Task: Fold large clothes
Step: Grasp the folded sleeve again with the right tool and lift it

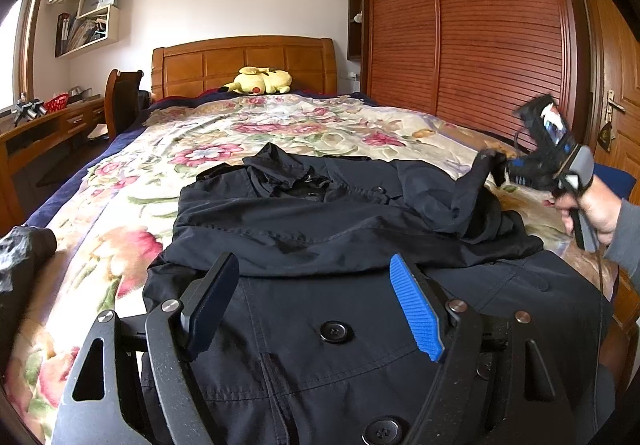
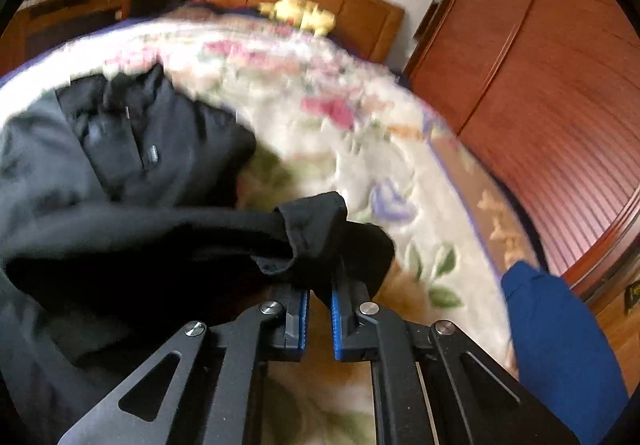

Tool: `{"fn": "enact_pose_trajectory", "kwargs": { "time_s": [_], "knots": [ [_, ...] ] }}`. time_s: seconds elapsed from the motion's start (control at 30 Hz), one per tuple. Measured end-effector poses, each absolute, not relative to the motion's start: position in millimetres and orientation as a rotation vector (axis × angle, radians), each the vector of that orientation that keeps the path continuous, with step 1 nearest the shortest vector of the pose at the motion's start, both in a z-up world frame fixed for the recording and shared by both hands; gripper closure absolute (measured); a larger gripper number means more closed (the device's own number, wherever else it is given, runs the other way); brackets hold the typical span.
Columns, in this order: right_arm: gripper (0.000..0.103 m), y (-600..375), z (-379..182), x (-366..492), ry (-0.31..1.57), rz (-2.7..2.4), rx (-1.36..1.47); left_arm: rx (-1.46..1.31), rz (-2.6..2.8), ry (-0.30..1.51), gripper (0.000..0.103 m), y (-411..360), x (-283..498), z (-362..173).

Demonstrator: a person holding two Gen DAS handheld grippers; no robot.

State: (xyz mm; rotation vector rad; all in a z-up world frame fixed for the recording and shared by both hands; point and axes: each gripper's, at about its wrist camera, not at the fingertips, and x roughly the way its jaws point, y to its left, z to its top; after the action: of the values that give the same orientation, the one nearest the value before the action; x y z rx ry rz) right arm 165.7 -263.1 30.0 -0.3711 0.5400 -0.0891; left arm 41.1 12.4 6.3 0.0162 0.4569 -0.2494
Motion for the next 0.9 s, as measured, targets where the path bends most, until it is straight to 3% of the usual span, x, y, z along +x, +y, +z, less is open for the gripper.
{"fn": "enact_pose_trajectory", "kwargs": {
  "time_s": [0.33, 0.9],
  "knots": [
    [0.094, -191, 80, 110, 0.349, 0.097, -0.359, -0.001, -0.232, 0.446, 0.024, 25, 37, 11],
    [0.094, -87, 52, 56, 0.385, 0.408, -0.446, -0.026, -0.186, 0.436, 0.024, 57, 30, 10]
  ]
}}
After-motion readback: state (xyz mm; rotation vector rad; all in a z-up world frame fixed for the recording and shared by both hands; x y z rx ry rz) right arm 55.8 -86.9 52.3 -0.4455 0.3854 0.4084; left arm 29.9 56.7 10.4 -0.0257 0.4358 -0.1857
